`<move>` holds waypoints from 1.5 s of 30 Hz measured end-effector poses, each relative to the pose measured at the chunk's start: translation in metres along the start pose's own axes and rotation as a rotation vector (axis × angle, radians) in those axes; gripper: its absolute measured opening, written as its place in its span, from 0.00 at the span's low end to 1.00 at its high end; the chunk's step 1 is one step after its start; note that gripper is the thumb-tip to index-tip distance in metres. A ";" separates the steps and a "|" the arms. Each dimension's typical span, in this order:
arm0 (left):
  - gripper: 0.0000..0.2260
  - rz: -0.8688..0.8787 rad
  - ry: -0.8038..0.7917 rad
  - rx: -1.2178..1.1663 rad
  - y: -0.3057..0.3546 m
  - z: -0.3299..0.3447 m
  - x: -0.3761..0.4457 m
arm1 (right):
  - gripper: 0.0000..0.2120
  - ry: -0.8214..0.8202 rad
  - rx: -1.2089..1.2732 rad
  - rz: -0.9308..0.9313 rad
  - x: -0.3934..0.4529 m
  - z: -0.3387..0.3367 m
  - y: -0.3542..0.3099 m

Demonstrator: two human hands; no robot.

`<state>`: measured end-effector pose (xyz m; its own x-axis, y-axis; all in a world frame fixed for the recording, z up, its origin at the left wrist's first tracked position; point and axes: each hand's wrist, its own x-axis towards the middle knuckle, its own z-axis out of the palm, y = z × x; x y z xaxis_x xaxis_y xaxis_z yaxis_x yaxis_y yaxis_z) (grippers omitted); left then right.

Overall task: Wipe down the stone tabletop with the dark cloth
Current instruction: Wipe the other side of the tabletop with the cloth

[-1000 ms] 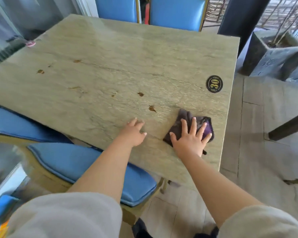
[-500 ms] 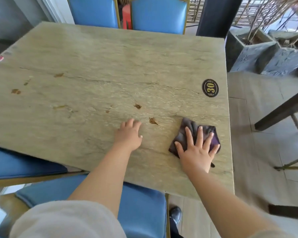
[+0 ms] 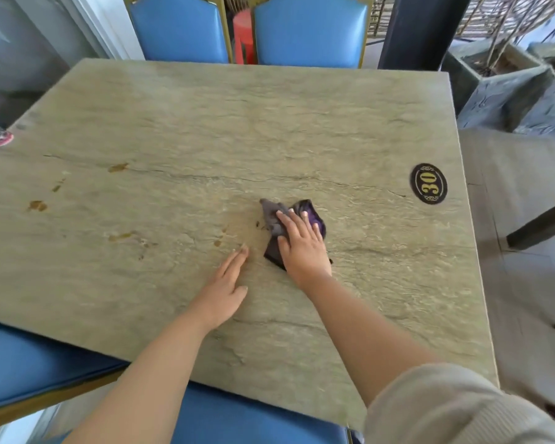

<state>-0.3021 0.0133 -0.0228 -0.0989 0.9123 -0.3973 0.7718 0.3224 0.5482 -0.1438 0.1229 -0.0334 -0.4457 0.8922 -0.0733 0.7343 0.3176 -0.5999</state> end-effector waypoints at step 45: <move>0.30 0.252 0.406 0.267 -0.067 -0.045 0.070 | 0.24 0.168 0.086 0.144 0.130 0.000 -0.018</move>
<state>-0.3886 0.0673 -0.0544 -0.0843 0.9942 0.0667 0.9303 0.0545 0.3627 -0.2148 0.2333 -0.0322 -0.2431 0.9694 -0.0338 0.7343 0.1612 -0.6594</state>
